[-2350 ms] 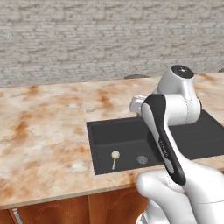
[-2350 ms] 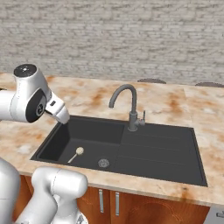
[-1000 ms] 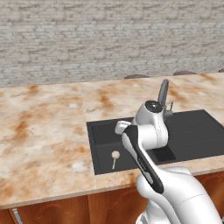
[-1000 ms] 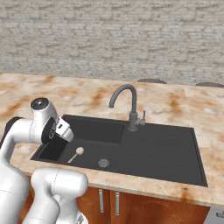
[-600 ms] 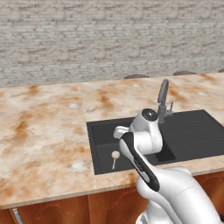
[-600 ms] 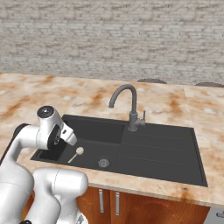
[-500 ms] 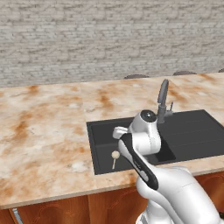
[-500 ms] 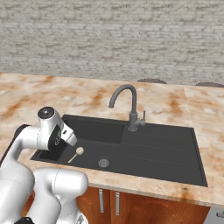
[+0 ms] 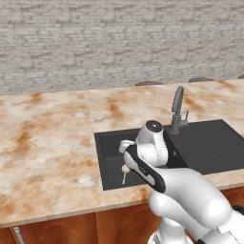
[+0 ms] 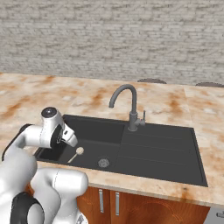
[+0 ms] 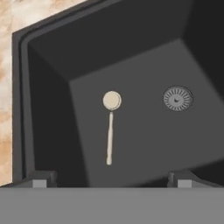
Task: Pick up the dish brush and dish brush from the sink, and place them back in the cabinet, and close the cabinet doors.
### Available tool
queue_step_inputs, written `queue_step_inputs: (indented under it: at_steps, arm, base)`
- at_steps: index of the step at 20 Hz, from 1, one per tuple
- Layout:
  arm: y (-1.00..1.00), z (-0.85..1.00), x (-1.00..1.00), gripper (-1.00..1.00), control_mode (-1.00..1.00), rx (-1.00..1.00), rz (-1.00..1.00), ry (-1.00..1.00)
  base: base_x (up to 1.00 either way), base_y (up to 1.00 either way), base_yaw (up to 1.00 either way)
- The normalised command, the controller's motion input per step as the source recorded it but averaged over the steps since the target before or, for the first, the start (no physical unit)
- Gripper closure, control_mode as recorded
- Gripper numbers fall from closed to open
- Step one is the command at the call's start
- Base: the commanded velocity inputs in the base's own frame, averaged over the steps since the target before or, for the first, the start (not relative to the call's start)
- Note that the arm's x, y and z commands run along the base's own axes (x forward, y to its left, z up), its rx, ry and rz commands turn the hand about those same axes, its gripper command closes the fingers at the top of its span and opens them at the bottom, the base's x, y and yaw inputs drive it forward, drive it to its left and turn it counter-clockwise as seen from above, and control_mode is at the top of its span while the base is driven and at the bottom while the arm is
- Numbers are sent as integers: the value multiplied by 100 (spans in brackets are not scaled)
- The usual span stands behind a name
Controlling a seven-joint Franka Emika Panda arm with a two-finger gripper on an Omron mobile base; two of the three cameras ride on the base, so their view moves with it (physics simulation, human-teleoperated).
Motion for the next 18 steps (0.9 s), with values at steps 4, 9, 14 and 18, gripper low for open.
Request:
queue_step_inputs:
  at_steps: [4, 9, 14, 18]
  arm:
    - [0, -37, 2, -100, -100, 0, 0, 6]
    - [0, -46, 13, -100, -100, 0, 0, 2]
    - [0, -41, 26, -100, -100, 0, 0, 0]
    - [0, -39, 23, -100, -100, 0, 0, 0]
  base:
    - [0, 0, 0]
    - [0, 0, 0]
    - [0, 0, 0]
    - [0, 0, 0]
